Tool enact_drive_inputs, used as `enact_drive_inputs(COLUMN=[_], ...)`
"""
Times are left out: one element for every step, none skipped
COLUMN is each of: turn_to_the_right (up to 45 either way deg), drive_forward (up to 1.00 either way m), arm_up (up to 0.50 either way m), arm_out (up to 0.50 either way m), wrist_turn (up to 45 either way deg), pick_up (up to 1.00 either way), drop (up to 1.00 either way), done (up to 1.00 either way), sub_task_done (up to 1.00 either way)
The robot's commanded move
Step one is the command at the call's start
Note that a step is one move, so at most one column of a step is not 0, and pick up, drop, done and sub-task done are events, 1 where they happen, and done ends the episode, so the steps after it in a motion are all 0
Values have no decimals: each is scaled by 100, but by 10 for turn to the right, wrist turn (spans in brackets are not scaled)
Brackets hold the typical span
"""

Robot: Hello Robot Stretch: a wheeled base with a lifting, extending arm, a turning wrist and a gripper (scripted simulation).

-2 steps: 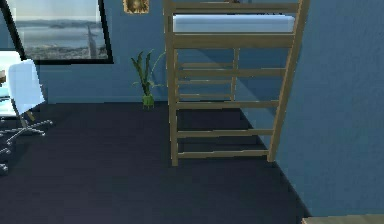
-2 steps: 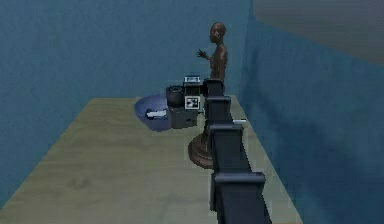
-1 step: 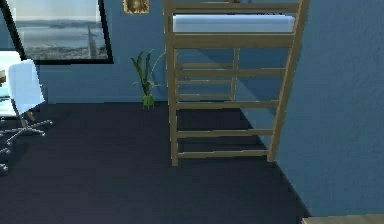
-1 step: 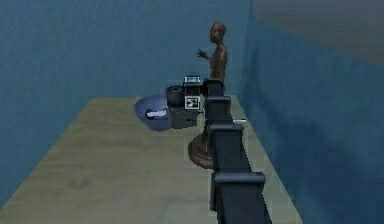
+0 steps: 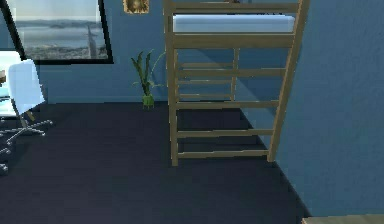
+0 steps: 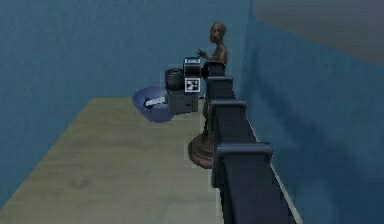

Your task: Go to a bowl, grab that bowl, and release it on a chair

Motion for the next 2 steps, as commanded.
enact_drive_inputs(turn_to_the_right=[0,0], drive_forward=[0,0], arm_up=[0,0], arm_out=[0,0], wrist_turn=[-450,-450], pick_up=[0,0], drop=[0,0], done=[0,0], sub_task_done=[0,0])
